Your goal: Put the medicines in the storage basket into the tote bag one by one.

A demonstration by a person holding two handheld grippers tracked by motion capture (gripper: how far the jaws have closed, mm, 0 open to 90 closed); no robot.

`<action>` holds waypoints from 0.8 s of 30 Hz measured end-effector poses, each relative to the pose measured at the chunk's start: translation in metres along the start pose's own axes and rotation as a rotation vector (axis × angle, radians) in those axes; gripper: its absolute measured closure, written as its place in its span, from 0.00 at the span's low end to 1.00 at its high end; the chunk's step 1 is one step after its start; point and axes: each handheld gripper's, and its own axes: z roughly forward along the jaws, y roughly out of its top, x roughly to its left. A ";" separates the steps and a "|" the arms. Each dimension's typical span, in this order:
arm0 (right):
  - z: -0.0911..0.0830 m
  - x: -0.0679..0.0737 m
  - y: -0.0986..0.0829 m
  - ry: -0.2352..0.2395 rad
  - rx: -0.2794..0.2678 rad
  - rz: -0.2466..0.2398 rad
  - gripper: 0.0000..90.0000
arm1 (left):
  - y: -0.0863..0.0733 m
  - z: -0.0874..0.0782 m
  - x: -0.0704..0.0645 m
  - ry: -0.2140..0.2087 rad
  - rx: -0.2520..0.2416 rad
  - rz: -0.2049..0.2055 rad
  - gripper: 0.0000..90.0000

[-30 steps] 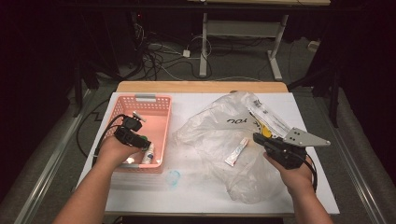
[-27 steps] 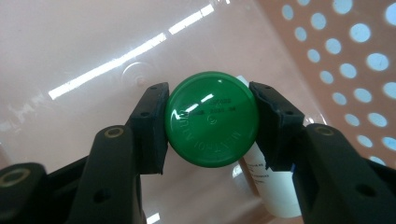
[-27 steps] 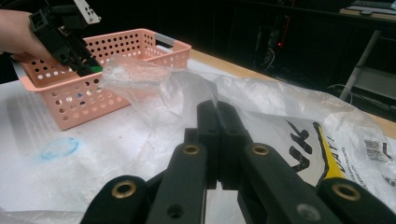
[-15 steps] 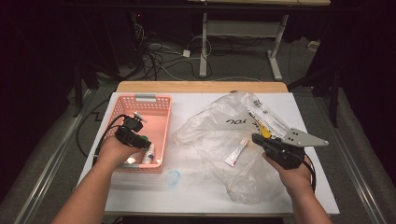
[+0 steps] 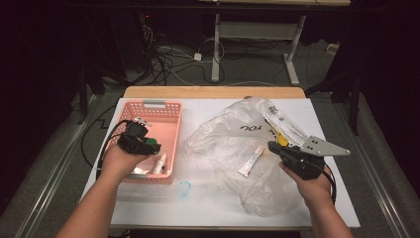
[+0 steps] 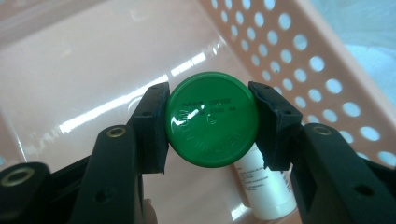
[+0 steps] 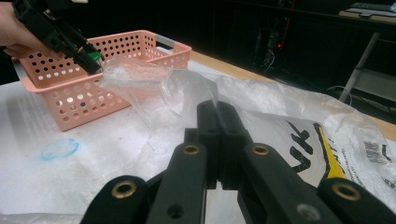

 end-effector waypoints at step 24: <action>0.001 0.003 0.000 0.005 0.004 -0.009 1.00 | -0.037 -0.028 -0.019 -0.038 -0.335 -0.040 0.56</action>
